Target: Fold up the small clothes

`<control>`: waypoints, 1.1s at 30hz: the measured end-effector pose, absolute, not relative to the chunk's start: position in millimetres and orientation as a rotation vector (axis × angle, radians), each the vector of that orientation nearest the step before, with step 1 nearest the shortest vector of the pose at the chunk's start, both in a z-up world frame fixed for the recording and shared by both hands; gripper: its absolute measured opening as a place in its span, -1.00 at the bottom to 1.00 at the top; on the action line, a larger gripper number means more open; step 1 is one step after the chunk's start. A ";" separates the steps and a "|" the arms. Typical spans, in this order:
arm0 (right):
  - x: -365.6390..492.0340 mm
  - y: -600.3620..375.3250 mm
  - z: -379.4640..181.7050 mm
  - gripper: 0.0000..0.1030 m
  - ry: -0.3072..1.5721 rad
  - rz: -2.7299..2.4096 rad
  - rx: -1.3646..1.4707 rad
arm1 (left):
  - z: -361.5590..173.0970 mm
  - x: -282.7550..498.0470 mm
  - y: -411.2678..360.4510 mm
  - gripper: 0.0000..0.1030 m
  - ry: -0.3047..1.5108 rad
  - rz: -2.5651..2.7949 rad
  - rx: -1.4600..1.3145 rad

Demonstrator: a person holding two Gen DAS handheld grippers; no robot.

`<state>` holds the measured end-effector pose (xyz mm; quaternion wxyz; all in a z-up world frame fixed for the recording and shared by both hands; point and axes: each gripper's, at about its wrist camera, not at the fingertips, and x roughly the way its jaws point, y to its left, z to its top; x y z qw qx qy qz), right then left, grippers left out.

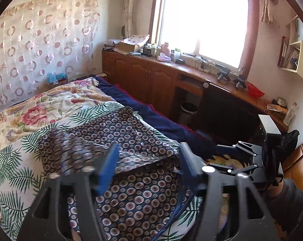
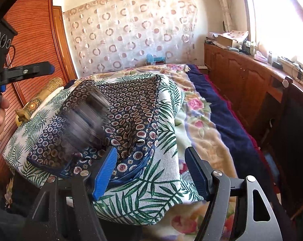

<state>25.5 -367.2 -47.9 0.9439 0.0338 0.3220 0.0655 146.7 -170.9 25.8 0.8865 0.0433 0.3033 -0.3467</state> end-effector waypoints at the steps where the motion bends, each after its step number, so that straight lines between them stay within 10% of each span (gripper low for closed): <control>1: 25.1 -367.0 -45.8 0.41 0.654 0.136 0.066 | 25.3 145.7 -166.5 0.47 0.627 -0.714 0.085; 33: 193.9 -230.9 -43.8 0.41 0.706 0.398 -0.168 | -60.3 178.8 -23.9 0.50 0.683 -0.378 0.044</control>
